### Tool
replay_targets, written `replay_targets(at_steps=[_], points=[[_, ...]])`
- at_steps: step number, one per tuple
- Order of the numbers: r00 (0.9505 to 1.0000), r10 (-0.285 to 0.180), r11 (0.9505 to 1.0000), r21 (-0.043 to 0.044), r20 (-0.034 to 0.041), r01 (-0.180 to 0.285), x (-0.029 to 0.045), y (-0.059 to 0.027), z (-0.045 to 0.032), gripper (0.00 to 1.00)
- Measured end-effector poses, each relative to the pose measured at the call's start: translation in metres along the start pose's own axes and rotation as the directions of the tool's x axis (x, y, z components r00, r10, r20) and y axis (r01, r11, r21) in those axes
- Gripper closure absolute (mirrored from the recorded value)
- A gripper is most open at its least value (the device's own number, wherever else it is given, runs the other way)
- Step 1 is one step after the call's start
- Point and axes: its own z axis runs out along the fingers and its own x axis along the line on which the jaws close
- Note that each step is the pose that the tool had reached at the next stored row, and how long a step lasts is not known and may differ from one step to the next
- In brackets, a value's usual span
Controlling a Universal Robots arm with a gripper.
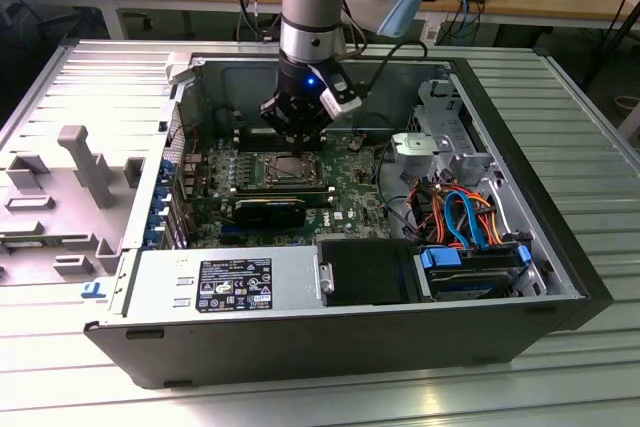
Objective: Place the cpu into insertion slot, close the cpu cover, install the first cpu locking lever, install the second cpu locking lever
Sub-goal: 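Install the first cpu locking lever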
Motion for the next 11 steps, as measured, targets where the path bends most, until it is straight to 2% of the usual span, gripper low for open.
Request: replay_targets(at_steps=[3, 7, 11], points=[[1.0, 0.0, 1.0, -0.0031, 0.0022, 0.0, -0.0002, 0.0004, -0.003, 0.89], [1.0, 0.0, 1.0, -0.0028, 0.0008, 0.0, 0.0004, -0.0004, -0.0079, 0.89], [1.0, 0.006, 1.0, -0.0032, 0.0006, -0.006, 0.0017, -0.009, -0.008, 0.89]])
